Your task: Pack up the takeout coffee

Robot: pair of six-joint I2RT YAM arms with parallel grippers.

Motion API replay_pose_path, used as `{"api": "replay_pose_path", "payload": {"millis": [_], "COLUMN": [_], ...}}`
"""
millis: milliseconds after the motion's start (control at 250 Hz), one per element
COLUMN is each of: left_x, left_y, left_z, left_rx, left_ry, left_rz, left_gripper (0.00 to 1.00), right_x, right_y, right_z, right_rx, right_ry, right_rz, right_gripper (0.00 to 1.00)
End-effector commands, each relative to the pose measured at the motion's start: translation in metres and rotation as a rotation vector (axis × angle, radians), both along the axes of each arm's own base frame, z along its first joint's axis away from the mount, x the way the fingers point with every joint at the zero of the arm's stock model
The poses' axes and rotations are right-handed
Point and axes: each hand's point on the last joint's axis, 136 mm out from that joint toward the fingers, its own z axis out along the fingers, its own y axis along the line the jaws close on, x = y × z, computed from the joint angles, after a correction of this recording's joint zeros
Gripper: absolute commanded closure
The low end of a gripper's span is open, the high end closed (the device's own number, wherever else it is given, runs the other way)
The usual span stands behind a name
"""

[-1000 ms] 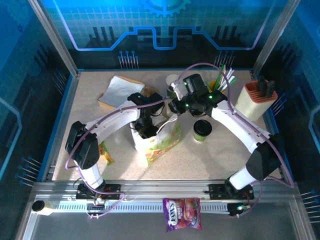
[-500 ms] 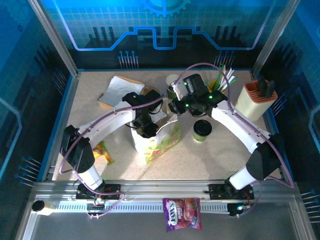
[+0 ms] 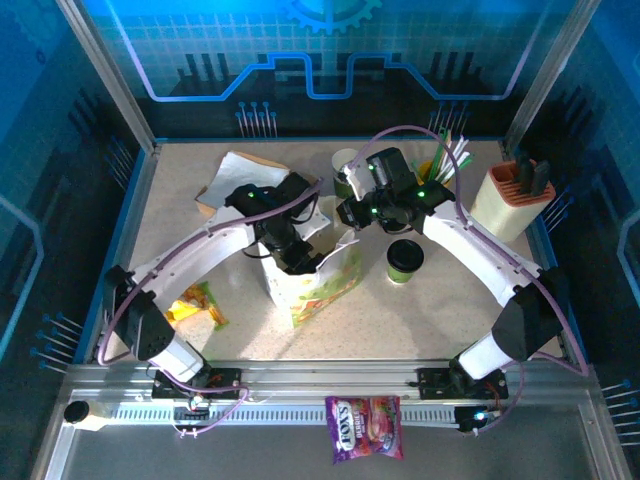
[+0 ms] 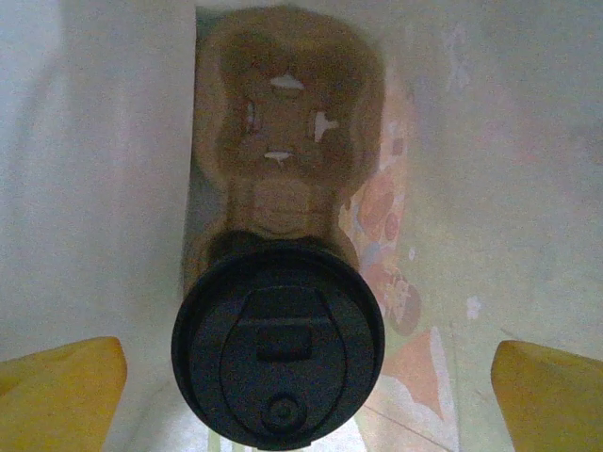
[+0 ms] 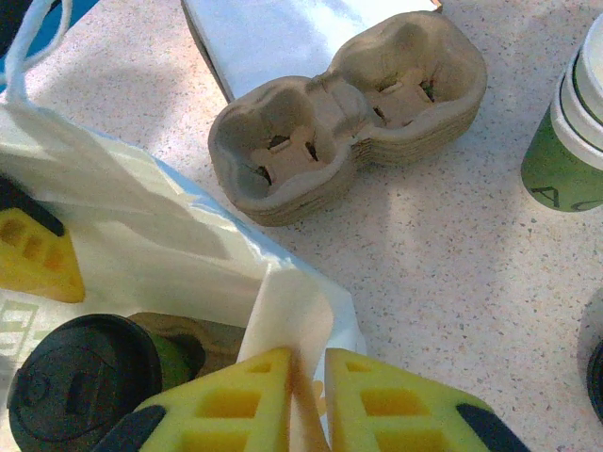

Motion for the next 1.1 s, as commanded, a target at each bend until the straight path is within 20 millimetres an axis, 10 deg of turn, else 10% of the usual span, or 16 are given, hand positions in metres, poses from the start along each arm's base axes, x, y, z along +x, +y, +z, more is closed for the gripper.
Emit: {"api": "replay_pose_path", "payload": {"millis": [0,575,839,1099], "left_x": [0.004,0.025,0.029,-0.021], "left_y": [-0.002,0.004,0.038,0.121], "left_z": [0.026,0.108,0.149,0.101], "left_rx": [-0.073,-0.301,-0.379,-0.246], "left_ry": [-0.068,-0.386,-0.582,-0.447], "left_rz": [0.019,0.113,0.313,0.719], "left_gripper": [0.00,0.01,0.01,0.08], "right_x": [-0.007,-0.005,-0.009,-0.027], "right_y": [-0.007,-0.009,0.002,0.007], "right_z": [-0.008,0.018,0.046,0.030], "right_rx": [-0.032,0.010,0.133,0.203], "right_ry": [0.027,-0.047,-0.056,0.134], "right_rz": [-0.011,-0.052,-0.048,0.023], "right_gripper": [0.82,0.62,0.46,0.34]}}
